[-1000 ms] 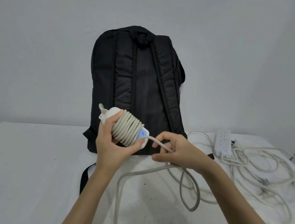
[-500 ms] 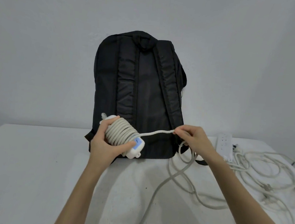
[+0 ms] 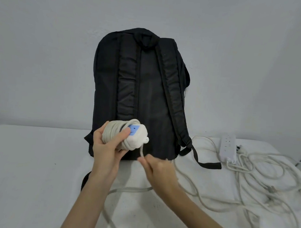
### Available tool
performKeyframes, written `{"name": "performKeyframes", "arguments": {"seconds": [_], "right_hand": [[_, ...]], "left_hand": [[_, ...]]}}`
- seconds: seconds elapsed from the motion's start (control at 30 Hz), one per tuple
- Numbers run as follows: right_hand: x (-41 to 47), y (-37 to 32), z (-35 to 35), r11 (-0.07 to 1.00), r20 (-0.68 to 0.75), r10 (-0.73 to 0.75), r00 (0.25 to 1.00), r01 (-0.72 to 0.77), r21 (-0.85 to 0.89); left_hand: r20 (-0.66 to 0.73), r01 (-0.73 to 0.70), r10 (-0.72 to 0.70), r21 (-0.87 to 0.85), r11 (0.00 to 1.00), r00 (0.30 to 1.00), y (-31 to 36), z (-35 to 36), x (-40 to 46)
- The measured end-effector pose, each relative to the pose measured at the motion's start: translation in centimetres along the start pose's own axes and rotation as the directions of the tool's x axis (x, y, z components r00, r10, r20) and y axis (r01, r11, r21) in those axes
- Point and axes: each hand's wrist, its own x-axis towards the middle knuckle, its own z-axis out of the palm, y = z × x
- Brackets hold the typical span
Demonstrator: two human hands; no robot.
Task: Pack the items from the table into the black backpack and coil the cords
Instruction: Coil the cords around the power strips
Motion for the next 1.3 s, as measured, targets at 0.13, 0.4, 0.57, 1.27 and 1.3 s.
{"name": "performKeyframes", "arguments": {"seconds": [0.13, 0.4, 0.57, 1.27, 1.3], "right_hand": [[-0.8, -2.0, -0.3, 0.996, 0.069, -0.085, 0.994, 0.083, 0.023], [-0.8, -3.1, -1.9, 0.970, 0.272, -0.061, 0.960, -0.007, 0.244], [-2.2, -3.6, -1.7, 0.797, 0.518, 0.165, 0.839, -0.423, 0.432], [6.5, -0.7, -9.4, 0.916, -0.126, -0.125, 0.984, 0.163, 0.367], [6.6, -0.9, -9.2, 0.891, -0.123, -0.076, 0.989, 0.123, 0.437]], "left_hand": [[-0.184, -0.142, 0.160, 0.106, 0.984, 0.970, -1.4, 0.2, -0.4], [-0.209, -0.342, 0.382, 0.201, 0.918, 0.900, -2.2, 0.5, -0.5], [-0.205, -0.444, 0.529, 0.350, 0.825, 0.823, -2.7, 0.2, -0.4], [0.331, -0.422, 0.333, 0.251, 0.871, 0.883, -0.8, 0.1, -0.8], [0.333, -0.385, 0.300, 0.227, 0.895, 0.894, -0.7, 0.2, -0.9]]}}
